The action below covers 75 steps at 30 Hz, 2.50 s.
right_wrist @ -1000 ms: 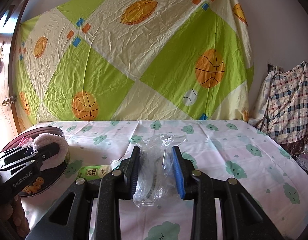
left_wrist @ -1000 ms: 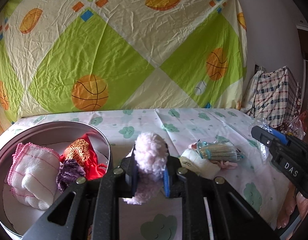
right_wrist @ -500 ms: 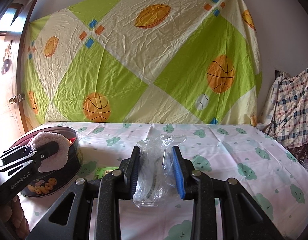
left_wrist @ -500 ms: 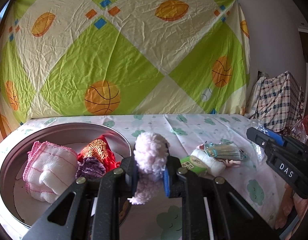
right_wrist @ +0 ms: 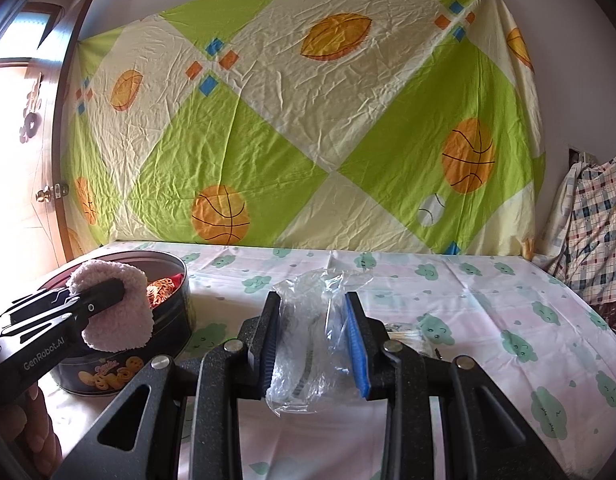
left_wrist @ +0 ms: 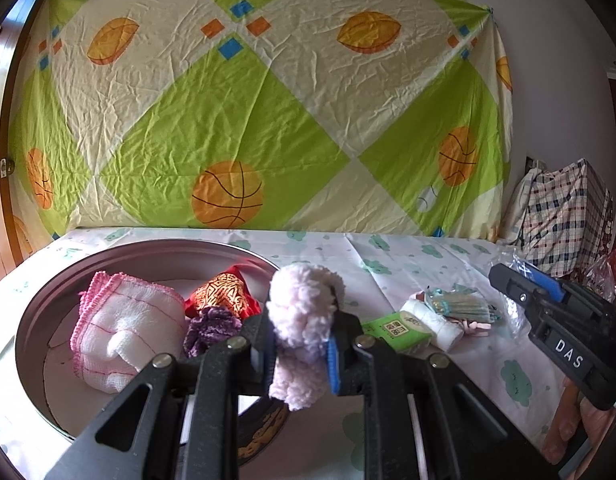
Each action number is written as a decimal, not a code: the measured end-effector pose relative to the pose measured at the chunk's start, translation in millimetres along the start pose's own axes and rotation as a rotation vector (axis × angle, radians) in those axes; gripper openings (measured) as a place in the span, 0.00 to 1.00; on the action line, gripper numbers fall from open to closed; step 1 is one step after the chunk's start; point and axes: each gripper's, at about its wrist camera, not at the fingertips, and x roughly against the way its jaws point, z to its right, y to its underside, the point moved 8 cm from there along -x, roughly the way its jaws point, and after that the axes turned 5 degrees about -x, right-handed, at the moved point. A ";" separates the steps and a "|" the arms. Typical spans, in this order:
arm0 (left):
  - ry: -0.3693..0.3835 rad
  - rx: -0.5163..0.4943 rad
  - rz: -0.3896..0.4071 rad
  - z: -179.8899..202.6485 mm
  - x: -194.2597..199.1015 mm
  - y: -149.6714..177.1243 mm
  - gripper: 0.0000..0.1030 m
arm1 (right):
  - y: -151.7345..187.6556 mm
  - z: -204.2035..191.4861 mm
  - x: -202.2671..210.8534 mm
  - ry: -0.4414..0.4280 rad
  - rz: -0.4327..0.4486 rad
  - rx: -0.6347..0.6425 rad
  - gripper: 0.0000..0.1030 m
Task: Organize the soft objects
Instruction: 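Carry the pink pad and plastic bag over the dark tin with both tools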
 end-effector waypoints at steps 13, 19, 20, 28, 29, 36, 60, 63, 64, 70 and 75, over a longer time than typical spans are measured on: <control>-0.011 0.025 0.008 -15.8 8.3 1.6 0.17 | 2.4 -32.4 -1.4 -0.063 -0.003 0.025 0.32; -0.019 0.043 0.009 -24.9 11.2 3.1 0.17 | 3.6 -43.5 -2.3 -0.083 -0.004 0.028 0.32; -0.020 0.045 0.008 -26.0 11.2 3.2 0.17 | 3.9 -45.7 -2.7 -0.087 -0.004 0.030 0.32; -0.034 0.056 0.011 -36.6 13.7 4.3 0.17 | 6.7 -64.2 -3.3 -0.120 -0.007 0.046 0.32; -0.036 0.058 0.010 -38.3 14.0 4.7 0.17 | 7.0 -66.6 -3.6 -0.124 -0.007 0.047 0.32; -0.062 0.074 0.006 -52.5 16.6 6.9 0.17 | 8.0 -81.9 -4.8 -0.152 -0.008 0.055 0.32; -0.080 0.107 0.024 -78.0 28.0 11.4 0.17 | 12.1 -119.1 -4.2 -0.221 -0.013 0.078 0.32; -0.082 0.111 0.030 -80.6 30.5 11.4 0.17 | 12.6 -123.2 -4.6 -0.231 -0.015 0.080 0.32; -0.081 0.112 0.028 -81.3 30.4 11.6 0.17 | 12.9 -124.5 -4.5 -0.233 -0.016 0.081 0.32; -0.085 0.123 0.025 -85.8 31.1 12.2 0.17 | 13.5 -131.0 -4.6 -0.247 -0.018 0.083 0.32; -0.099 0.128 0.027 -93.0 32.6 13.3 0.17 | 14.3 -136.1 -4.6 -0.259 -0.020 0.087 0.32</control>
